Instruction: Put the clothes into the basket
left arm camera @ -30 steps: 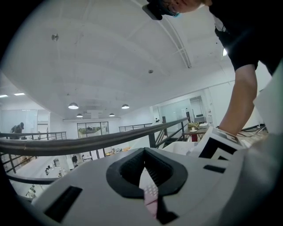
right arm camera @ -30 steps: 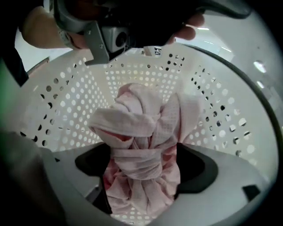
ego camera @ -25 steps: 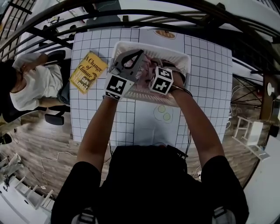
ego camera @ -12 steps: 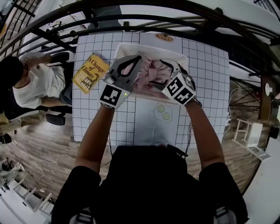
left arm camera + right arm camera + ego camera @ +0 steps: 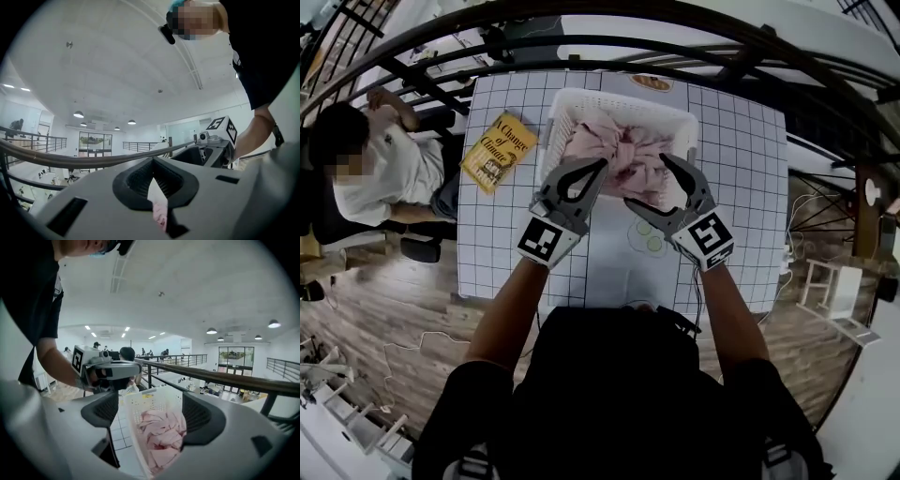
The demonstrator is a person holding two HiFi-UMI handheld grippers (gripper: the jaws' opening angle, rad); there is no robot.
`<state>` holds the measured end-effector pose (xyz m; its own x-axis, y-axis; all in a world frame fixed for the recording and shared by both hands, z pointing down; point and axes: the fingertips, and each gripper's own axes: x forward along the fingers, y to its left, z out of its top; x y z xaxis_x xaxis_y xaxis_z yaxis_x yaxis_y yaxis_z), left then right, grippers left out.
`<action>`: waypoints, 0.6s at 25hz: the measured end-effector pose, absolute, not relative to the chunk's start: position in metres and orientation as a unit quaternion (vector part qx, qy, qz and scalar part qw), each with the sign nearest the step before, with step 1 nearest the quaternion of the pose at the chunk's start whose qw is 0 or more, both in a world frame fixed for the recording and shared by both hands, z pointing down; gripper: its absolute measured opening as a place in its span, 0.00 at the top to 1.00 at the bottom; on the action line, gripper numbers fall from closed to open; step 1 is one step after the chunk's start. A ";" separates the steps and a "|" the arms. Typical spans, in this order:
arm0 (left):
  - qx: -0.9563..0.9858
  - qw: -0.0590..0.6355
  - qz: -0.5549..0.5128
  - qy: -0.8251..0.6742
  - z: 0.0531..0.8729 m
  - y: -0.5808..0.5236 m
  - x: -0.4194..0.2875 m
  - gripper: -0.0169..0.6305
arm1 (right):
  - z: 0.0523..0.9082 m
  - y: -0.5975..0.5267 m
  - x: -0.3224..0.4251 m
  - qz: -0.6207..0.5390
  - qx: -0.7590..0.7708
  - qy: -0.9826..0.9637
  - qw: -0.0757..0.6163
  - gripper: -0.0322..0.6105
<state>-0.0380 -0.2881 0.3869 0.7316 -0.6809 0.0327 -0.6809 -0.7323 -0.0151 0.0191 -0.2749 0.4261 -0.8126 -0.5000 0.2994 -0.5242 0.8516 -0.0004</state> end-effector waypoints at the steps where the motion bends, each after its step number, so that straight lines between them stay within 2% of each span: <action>1: -0.931 -0.003 -0.020 0.365 0.390 -0.280 -0.037 0.97 | 0.425 -0.267 0.020 0.051 0.271 -0.952 0.130 0.27; 2: -0.932 -0.007 -0.022 0.362 0.393 -0.272 -0.035 0.97 | 0.424 -0.259 0.020 0.059 0.272 -0.954 0.114 0.31; 9: -0.937 -0.032 -0.014 0.347 0.401 -0.232 -0.025 0.97 | 0.406 -0.221 0.022 0.076 0.280 -0.957 0.016 0.81; 11: -0.938 -0.042 -0.008 0.344 0.400 -0.223 -0.022 0.97 | 0.404 -0.216 0.024 0.078 0.282 -0.956 0.006 0.88; 15: -0.942 -0.042 -0.005 0.334 0.400 -0.206 -0.017 0.97 | 0.403 -0.210 0.025 0.081 0.286 -0.955 -0.001 0.92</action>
